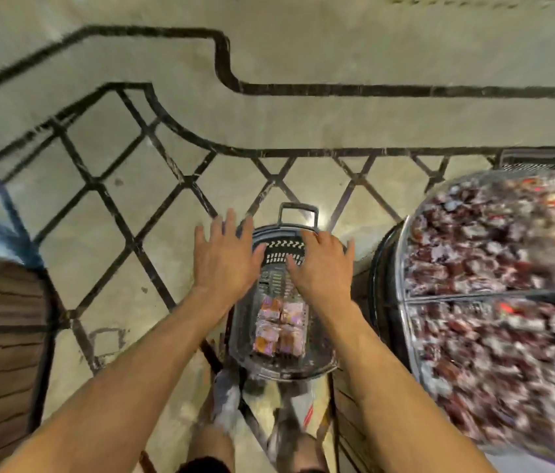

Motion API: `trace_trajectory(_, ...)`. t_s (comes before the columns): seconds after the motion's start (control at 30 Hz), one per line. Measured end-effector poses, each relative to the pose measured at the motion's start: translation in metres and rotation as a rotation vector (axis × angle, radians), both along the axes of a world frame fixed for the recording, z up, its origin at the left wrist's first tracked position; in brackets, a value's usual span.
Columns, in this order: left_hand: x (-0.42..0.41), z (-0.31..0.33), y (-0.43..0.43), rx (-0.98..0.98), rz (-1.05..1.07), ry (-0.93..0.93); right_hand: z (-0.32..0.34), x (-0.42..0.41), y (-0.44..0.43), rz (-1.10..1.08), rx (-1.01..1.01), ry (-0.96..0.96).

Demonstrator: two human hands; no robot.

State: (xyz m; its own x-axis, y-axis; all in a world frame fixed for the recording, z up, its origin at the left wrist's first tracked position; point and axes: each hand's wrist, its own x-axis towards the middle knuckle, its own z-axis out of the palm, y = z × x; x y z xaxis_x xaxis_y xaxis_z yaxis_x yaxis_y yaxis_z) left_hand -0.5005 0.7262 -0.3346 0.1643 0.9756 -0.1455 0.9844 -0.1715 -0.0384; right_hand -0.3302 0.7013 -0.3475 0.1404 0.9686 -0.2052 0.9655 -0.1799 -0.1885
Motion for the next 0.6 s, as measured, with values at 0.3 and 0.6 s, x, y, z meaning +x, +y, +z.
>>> trace_trajectory(0.3, 0.05, 0.216, 0.019, 0.214, -0.176, -0.002, 0.224, 0.057, -0.001, -0.162, 0.22, -0.085)
trace_trajectory(0.6, 0.132, 0.31, 0.015, 0.296, -0.605, -0.135, 0.315, 0.112, -0.077, -0.498, 0.301, -0.121)
